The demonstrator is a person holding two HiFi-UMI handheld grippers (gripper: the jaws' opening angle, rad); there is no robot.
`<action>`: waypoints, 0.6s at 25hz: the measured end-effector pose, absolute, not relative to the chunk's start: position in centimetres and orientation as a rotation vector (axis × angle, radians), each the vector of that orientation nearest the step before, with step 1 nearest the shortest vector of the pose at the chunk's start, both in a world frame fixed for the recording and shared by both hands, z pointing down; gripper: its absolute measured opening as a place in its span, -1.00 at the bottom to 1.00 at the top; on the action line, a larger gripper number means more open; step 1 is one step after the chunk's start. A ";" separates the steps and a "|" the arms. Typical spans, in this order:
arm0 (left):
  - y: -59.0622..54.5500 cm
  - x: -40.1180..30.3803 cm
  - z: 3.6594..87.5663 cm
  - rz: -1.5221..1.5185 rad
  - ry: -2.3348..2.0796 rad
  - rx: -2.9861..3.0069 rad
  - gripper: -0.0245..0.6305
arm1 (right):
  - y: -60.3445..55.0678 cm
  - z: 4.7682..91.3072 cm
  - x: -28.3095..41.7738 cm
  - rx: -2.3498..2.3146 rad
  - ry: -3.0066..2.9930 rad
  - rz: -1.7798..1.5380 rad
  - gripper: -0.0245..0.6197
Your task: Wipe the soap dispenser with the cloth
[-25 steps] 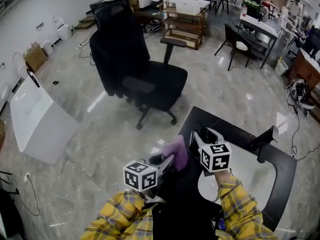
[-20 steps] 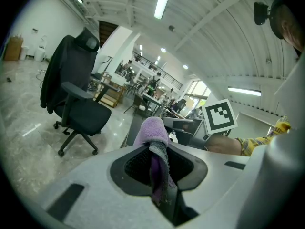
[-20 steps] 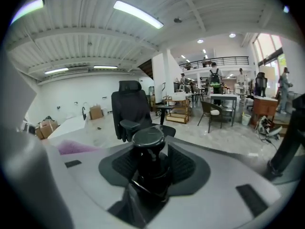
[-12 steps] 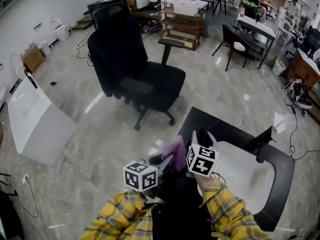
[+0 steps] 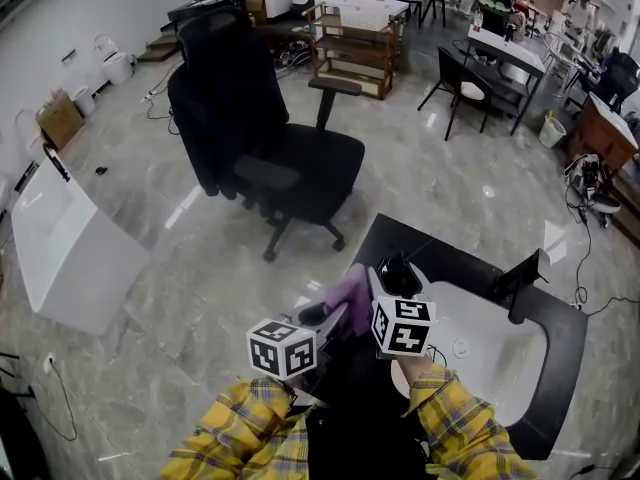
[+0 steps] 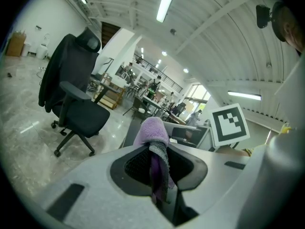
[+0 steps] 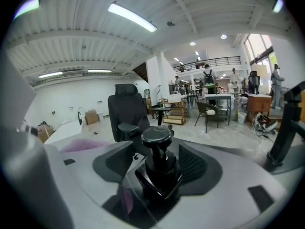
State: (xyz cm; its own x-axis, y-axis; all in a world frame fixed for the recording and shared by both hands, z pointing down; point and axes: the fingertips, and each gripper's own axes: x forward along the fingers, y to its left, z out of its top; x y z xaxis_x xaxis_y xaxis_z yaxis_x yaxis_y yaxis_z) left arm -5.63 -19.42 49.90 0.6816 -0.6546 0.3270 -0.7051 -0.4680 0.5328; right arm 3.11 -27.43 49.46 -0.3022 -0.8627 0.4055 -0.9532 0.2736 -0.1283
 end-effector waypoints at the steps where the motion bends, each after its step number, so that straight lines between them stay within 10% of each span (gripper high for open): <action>1: -19.5 -5.5 49.8 0.092 -1.038 2.241 -0.73 | -27.0 49.2 3.1 1.639 -2.324 0.477 -0.11; 15: -21.3 -0.8 48.5 0.043 -0.964 2.325 -0.73 | -22.7 48.6 9.1 1.737 -2.376 0.406 -0.11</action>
